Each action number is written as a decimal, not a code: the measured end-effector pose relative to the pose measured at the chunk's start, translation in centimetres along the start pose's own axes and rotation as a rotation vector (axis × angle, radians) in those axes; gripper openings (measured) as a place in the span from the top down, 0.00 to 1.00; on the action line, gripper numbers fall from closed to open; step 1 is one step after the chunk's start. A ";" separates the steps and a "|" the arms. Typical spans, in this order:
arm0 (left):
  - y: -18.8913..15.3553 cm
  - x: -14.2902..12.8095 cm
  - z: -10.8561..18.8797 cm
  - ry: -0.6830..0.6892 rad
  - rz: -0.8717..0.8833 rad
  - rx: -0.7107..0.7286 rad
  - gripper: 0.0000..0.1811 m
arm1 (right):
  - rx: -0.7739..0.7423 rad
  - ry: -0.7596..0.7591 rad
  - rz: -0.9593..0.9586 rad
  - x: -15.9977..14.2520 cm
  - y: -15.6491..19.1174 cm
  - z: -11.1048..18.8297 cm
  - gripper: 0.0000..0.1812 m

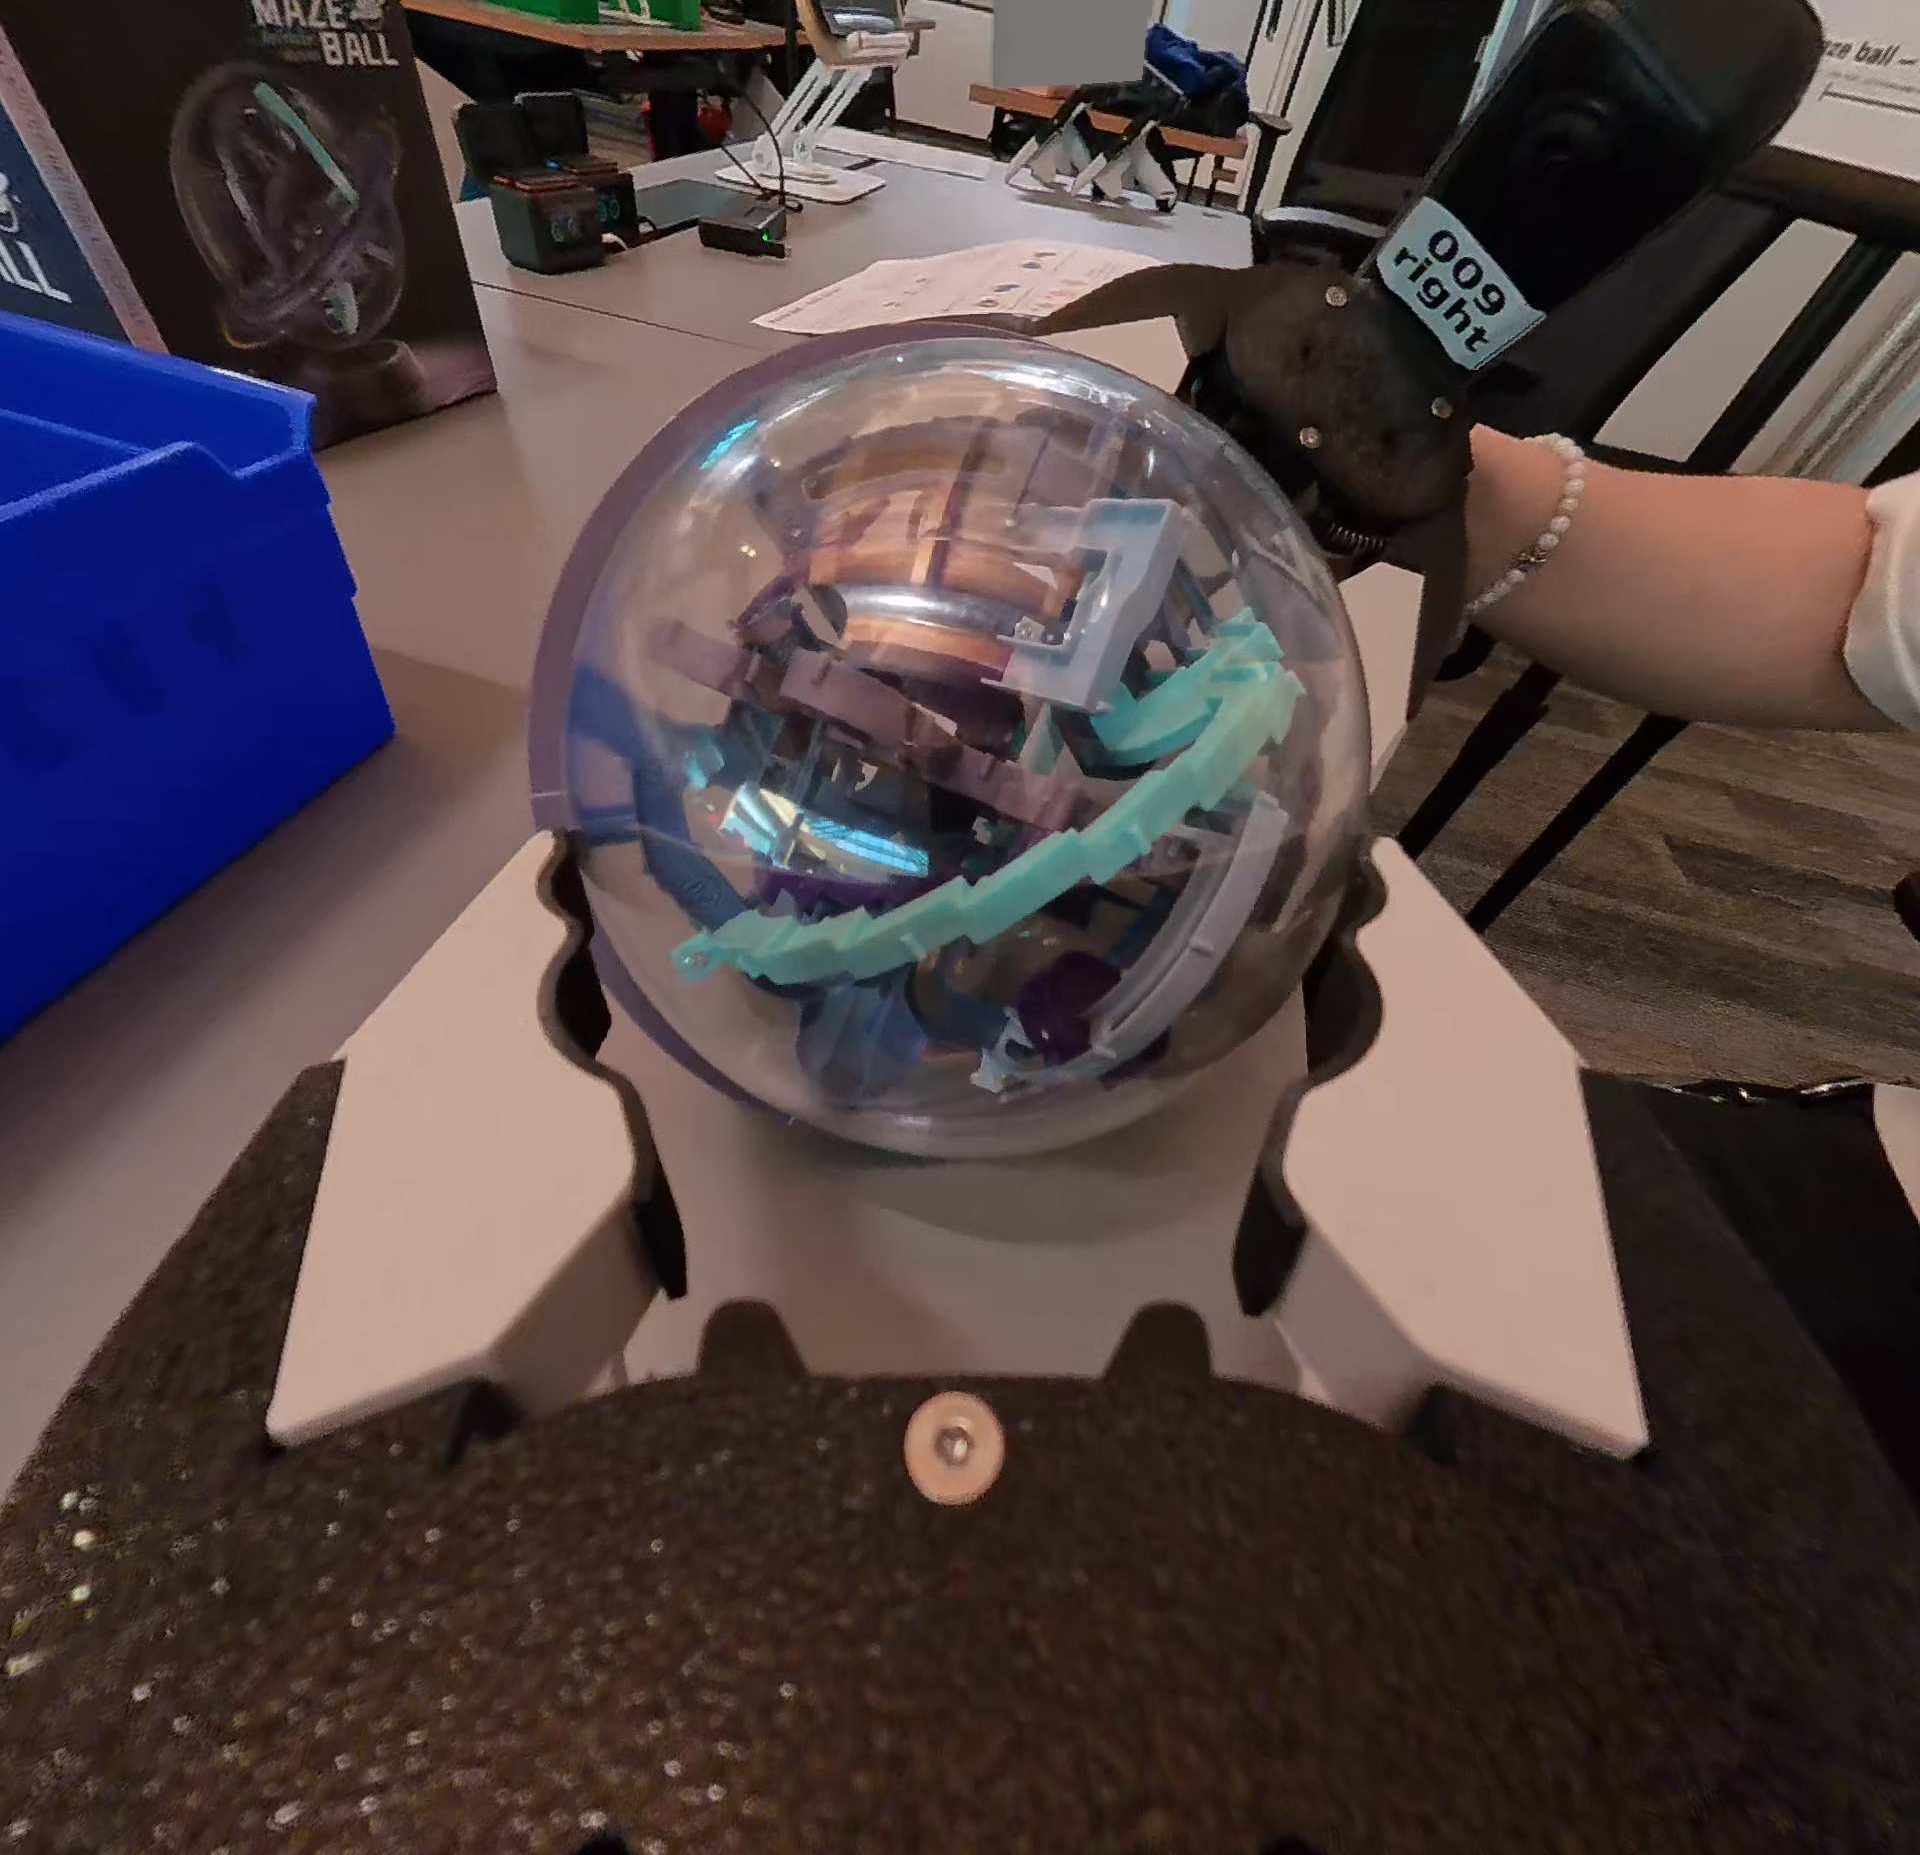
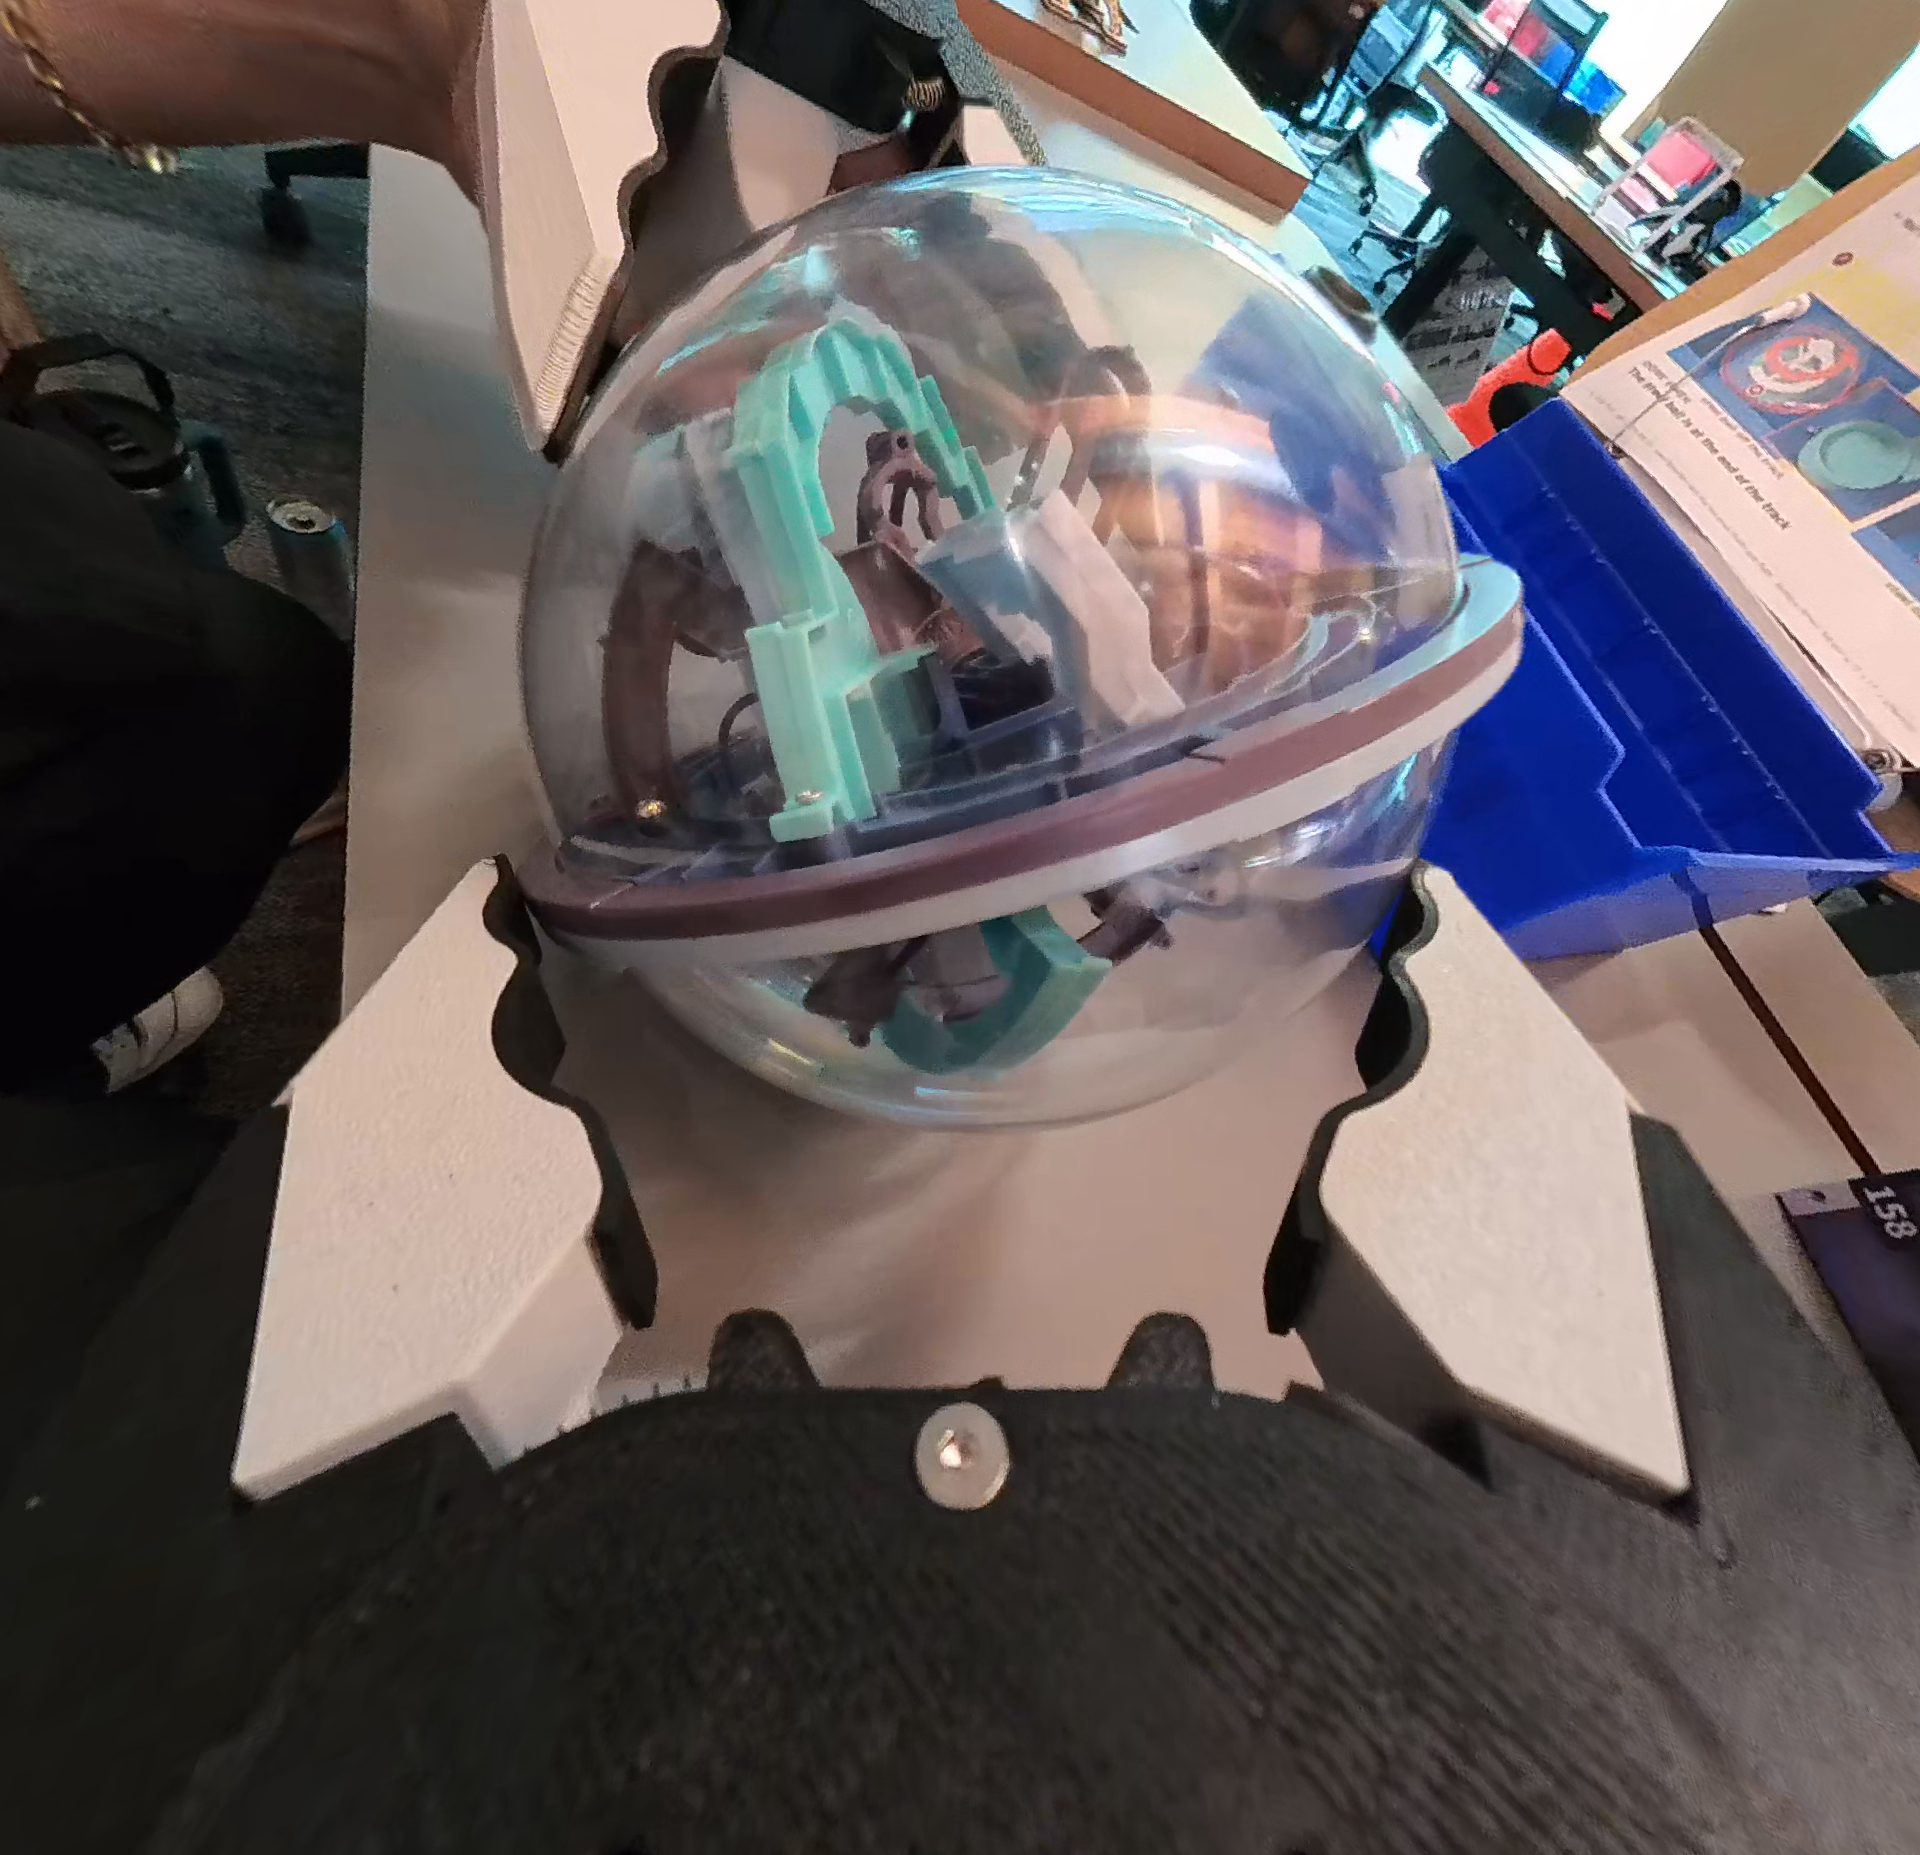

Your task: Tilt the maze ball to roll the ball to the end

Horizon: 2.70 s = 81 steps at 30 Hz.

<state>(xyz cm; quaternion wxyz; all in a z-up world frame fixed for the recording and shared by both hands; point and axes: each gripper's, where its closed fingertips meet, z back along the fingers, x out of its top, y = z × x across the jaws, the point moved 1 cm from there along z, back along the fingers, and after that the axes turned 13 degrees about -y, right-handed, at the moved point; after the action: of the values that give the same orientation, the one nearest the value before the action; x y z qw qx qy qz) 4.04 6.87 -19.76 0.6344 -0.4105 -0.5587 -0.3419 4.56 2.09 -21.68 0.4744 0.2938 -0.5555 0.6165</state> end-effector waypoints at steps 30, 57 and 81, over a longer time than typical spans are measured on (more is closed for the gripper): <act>0.0 0.8 -0.9 -0.121 -0.001 -0.253 0.25 | -0.292 0.010 -0.099 -0.2 0.9 0.5 0.15; -2.9 0.5 1.3 -0.086 -0.068 -0.179 0.25 | -0.278 0.144 0.005 -0.3 3.4 0.7 0.20; -1.8 0.9 -1.1 -0.015 0.046 -0.239 0.24 | -0.273 0.030 -0.235 0.8 2.3 1.5 0.15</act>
<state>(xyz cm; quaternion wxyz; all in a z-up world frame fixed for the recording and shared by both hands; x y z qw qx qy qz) 3.02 5.09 -18.68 0.5846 -0.4982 -0.5091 -0.3884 1.88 0.96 -21.58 0.5868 0.2805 -0.5886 0.4801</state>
